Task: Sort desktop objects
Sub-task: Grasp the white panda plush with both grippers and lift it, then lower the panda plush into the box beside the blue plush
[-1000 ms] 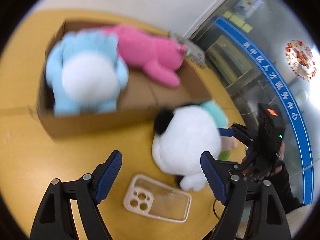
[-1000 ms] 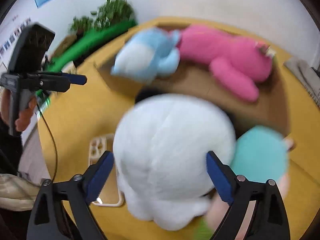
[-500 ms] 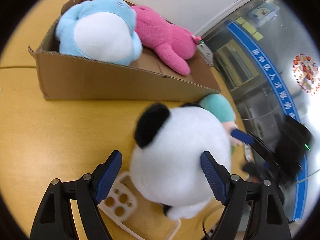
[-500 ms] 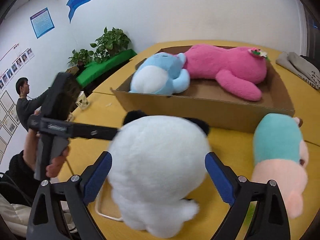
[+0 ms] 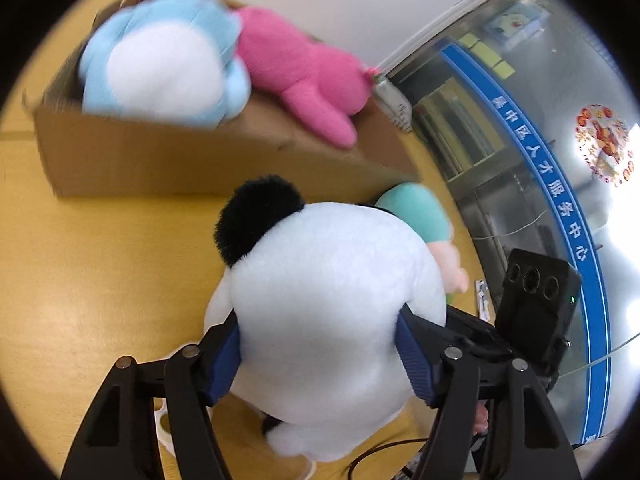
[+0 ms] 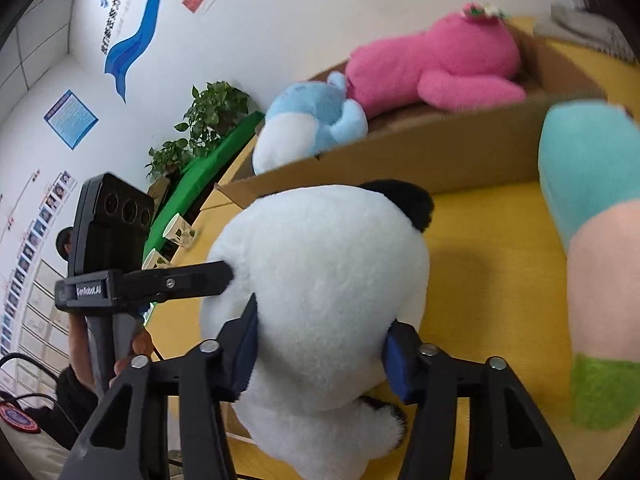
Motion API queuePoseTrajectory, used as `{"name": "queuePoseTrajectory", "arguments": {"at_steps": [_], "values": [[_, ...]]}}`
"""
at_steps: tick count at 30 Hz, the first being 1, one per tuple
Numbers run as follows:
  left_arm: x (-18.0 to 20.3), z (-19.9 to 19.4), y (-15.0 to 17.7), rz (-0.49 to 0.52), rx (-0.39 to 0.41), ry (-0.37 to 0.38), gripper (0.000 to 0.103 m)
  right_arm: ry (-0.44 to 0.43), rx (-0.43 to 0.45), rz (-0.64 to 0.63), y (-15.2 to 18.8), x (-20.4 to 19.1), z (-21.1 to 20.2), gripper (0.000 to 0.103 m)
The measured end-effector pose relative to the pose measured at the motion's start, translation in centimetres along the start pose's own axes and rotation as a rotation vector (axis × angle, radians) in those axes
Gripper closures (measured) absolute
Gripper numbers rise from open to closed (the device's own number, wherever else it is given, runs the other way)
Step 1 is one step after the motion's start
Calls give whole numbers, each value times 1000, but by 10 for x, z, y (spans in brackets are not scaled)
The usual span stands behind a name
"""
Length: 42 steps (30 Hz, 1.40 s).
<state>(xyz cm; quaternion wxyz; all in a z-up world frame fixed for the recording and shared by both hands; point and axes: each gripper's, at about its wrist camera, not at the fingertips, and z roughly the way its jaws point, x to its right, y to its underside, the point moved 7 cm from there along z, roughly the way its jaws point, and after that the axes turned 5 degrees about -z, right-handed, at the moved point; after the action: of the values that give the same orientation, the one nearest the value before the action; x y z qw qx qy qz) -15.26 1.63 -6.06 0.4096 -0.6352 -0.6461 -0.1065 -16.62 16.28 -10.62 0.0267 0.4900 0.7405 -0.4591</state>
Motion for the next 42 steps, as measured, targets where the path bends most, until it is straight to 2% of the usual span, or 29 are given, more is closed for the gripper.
{"name": "queuePoseTrajectory", "arguments": {"at_steps": [2, 4, 7, 10, 12, 16, 21, 24, 29, 31, 33, 35, 37, 38, 39, 41, 42], "values": [[23, -18, -20, 36, 56, 47, 35, 11, 65, -38, -19, -11, -17, 48], [46, -36, -47, 102, 110, 48, 35, 21, 131, -75, -38, -22, -35, 48], [77, -59, -105, 214, 200, 19, 34, 35, 218, -189, -101, -36, -55, 48], [69, -52, -163, 227, 222, -28, 34, 46, 258, -260, -163, -31, -54, 48], [59, -40, -200, 220, 220, -67, 34, 48, 255, -271, -197, -16, -38, 48], [27, 5, -210, 194, 131, -145, 34, 0, 203, -187, -226, 35, 13, 48], [-14, 60, -222, 162, 20, -241, 35, -16, 23, 31, -201, 103, 79, 48], [-38, 92, -229, 142, -47, -299, 35, 30, -102, 56, -188, 115, 102, 48], [-53, 101, -223, 148, -86, -301, 31, 96, -183, 34, -187, 116, 114, 45], [-51, 102, -222, 162, -86, -279, 30, 108, -194, 13, -184, 117, 112, 41], [-50, 100, -222, 163, -91, -261, 30, 103, -168, -24, -191, 114, 101, 40], [-50, 100, -221, 167, -91, -263, 30, 96, -49, -79, -213, 104, 70, 40], [-49, 101, -221, 171, -90, -272, 30, 41, 53, -98, -239, 93, 47, 41], [-48, 101, -221, 172, -89, -270, 30, 44, 51, -119, -248, 90, 50, 42], [-47, 102, -222, 172, -87, -269, 30, 51, 45, -141, -256, 87, 54, 44], [-47, 100, -220, 176, -83, -266, 30, 105, -40, -166, -255, 97, 88, 71], [-47, 99, -219, 180, -82, -266, 30, 140, -98, -170, -253, 105, 109, 77]]}}
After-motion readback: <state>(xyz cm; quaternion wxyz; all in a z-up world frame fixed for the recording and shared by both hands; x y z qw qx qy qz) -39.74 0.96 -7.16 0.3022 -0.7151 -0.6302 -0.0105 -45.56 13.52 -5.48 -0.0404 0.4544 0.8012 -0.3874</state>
